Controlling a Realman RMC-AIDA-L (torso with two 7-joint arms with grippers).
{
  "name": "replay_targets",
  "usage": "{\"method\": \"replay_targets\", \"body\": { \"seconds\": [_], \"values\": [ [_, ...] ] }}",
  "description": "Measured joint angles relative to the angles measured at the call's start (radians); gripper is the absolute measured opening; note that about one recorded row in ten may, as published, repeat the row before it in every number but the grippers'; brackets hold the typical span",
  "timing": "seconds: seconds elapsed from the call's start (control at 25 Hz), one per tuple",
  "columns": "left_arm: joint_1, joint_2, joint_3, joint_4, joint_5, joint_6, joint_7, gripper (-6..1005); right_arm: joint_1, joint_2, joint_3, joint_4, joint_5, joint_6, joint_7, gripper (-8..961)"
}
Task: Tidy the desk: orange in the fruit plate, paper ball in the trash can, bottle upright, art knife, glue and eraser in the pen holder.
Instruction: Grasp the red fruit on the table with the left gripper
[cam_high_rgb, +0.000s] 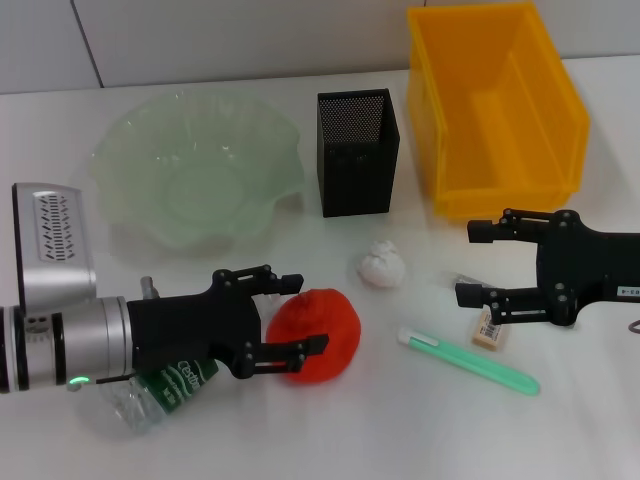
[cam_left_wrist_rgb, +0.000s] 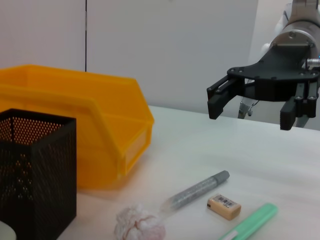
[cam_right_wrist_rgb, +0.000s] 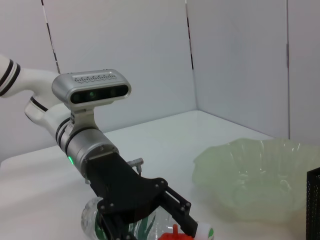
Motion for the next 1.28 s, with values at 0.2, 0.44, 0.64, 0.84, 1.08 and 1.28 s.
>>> {"method": "replay_targets", "body": {
  "seconds": [0.2,0.44,0.64,0.84,1.08,1.28],
  "values": [
    [-0.004,0.0,0.0,-0.018,0.0,-0.023,0.004,675,0.0,0.0,0.0,0.0,0.0,0.001,0.0,805],
    [-0.007,0.0,0.0,-0.028,-0.003,-0.041,0.013,667,0.002,-0.001,0.0,0.0,0.001,0.001,0.0,805],
    [-0.008,0.0,-0.003,-0.029,-0.005,-0.053,0.013,661,0.002,-0.001,0.0,0.0,0.002,0.001,-0.002,805],
    [-0.014,0.0,-0.001,-0.038,-0.006,-0.054,0.013,423,0.001,-0.002,0.0,0.0,0.002,0.001,-0.003,805],
    [-0.016,0.0,-0.001,-0.042,-0.006,-0.053,0.018,284,0.0,-0.001,0.0,0.0,0.002,0.001,-0.003,805],
    [-0.012,0.0,-0.008,-0.053,-0.005,-0.027,0.059,237,-0.002,-0.001,0.0,0.0,0.002,0.009,-0.005,805]
  ]
}}
